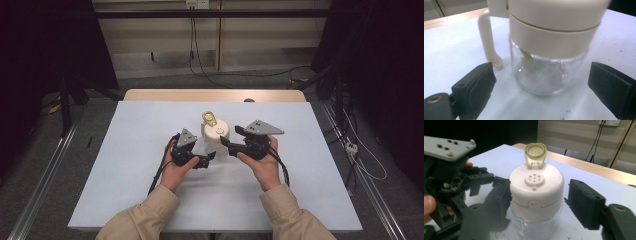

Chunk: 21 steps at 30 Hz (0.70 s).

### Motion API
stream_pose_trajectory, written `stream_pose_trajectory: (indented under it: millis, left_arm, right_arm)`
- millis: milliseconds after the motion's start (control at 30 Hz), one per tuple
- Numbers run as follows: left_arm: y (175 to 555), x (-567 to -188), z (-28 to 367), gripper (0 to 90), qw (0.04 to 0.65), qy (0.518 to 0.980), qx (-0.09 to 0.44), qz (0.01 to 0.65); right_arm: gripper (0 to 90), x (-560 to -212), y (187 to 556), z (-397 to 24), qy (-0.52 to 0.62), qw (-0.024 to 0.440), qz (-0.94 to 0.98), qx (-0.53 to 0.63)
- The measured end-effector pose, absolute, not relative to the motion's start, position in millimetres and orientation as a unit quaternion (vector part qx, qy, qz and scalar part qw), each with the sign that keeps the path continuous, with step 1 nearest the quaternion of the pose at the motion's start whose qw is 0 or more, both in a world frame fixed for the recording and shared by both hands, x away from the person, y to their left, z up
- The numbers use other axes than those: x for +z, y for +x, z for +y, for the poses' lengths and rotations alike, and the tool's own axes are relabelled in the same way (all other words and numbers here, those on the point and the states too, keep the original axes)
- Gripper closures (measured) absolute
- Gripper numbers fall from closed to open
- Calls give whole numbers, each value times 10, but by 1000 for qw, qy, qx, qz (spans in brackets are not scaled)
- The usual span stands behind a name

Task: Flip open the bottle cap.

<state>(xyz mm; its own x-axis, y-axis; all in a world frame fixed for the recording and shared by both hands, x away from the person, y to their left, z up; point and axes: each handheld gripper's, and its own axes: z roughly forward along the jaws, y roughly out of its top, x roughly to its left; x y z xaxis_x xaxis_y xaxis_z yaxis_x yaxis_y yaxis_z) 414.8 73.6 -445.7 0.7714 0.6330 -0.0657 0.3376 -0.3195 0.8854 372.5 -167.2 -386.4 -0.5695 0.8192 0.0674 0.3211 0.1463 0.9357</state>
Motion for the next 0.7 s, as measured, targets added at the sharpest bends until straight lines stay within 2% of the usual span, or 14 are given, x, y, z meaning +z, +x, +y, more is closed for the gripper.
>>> stream_pose_trajectory:
  millis: [333, 700]
  left_arm:
    - [4013, -4370, 1098, 66, 496, 800, 151, 300]
    - [3911, -4369, 1432, 66, 493, 799, 154, 309]
  right_arm:
    - [228, -3978, 3518, -1869, 401, 243, 718, 515]
    - [198, -4102, 3374, -1965, 400, 243, 728, 501]
